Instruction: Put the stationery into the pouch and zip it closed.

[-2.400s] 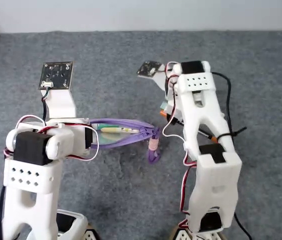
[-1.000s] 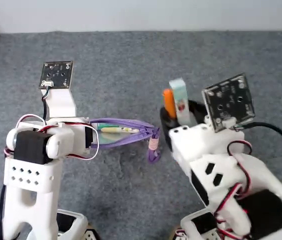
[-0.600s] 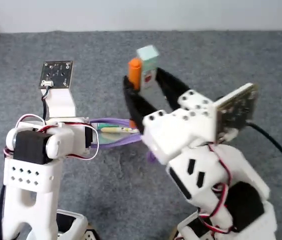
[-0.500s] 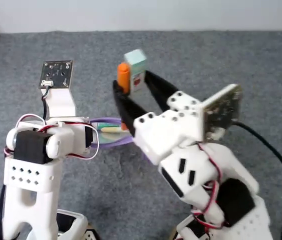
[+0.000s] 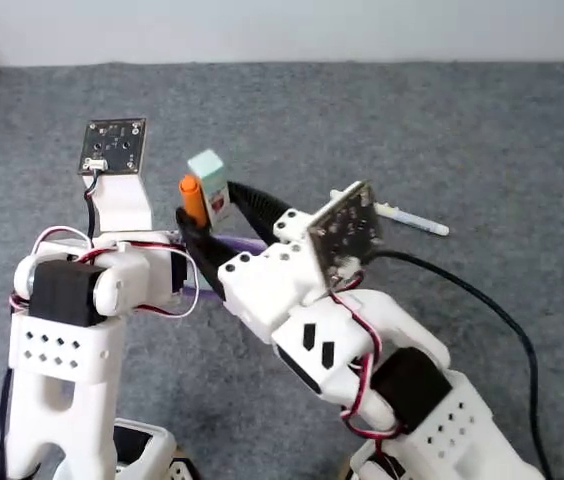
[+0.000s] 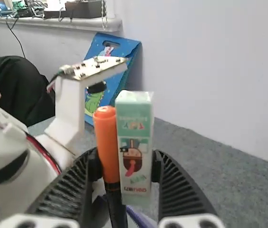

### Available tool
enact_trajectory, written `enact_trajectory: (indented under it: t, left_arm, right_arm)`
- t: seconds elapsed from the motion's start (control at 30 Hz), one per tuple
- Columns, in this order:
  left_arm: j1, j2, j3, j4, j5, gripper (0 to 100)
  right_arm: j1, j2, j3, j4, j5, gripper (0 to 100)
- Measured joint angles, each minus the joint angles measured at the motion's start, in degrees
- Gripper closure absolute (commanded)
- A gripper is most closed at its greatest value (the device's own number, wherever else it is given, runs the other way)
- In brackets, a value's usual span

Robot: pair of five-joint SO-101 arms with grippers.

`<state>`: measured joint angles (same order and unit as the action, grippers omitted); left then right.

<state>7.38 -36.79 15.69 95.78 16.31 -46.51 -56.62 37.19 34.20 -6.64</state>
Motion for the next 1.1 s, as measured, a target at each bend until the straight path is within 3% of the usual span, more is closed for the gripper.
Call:
enact_trajectory:
  t: [0.8, 0.87, 1.03, 1.1]
  left_arm:
    - [0.00, 0.09, 0.00, -0.18, 0.00, 99]
    - [0.00, 0.09, 0.00, -0.18, 0.00, 99]
    - [0.00, 0.09, 0.00, -0.18, 0.00, 99]
    - [0.09, 0.09, 0.00, -0.18, 0.00, 99]
  right_arm:
    - [-0.88, -13.63, 18.90, -0.09, 4.22, 98.4]
    - [-1.49, -13.63, 19.34, 0.00, 4.22, 94.9]
    - [-1.76, -13.63, 20.22, 4.66, 5.01, 74.4]
    - [-2.29, -13.80, 20.22, 6.68, 5.80, 73.5]
